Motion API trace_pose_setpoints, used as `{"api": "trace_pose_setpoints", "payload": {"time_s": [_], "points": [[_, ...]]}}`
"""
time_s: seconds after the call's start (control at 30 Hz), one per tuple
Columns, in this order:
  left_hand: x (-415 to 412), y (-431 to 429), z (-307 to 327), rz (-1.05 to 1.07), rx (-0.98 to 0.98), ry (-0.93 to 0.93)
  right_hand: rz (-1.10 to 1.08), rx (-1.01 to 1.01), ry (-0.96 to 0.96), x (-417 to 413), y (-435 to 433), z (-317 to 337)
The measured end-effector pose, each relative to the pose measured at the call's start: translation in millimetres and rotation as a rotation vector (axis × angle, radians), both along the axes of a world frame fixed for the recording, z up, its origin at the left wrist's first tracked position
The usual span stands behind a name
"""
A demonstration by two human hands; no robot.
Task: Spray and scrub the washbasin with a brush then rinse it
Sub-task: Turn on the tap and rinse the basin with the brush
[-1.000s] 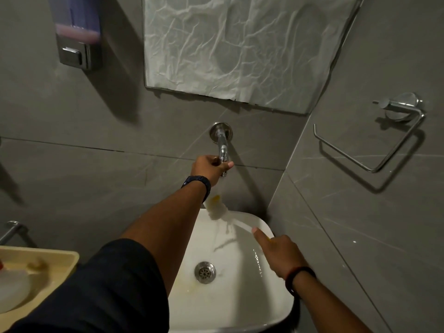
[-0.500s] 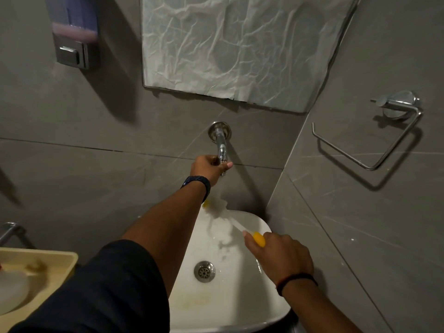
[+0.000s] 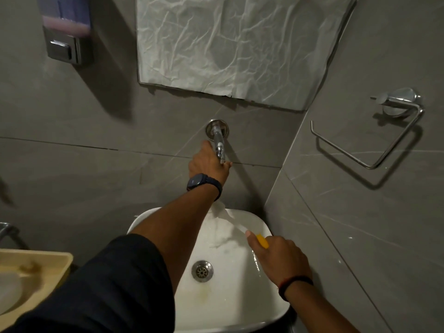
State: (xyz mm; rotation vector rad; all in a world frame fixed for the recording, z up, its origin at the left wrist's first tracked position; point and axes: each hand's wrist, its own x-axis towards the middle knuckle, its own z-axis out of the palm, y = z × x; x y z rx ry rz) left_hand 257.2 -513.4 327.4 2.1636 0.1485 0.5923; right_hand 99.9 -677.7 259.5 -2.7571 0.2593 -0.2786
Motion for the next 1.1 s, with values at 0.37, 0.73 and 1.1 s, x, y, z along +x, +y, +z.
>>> {"api": "trace_pose_setpoints", "payload": {"time_s": [0.37, 0.73, 1.1], "points": [[12.3, 18.2, -14.6, -0.281, 0.625, -0.165, 0.034, -0.238, -0.061, 7.5, -3.9, 3.9], [11.0, 15.2, -14.7, -0.274, 0.632, -0.144, -0.002, -0.282, -0.076, 13.3, -10.0, -1.0], [9.9, 15.7, -15.6, -0.281, 0.638, -0.133, 0.024, -0.337, -0.101, 17.8, -14.9, 3.5]]}}
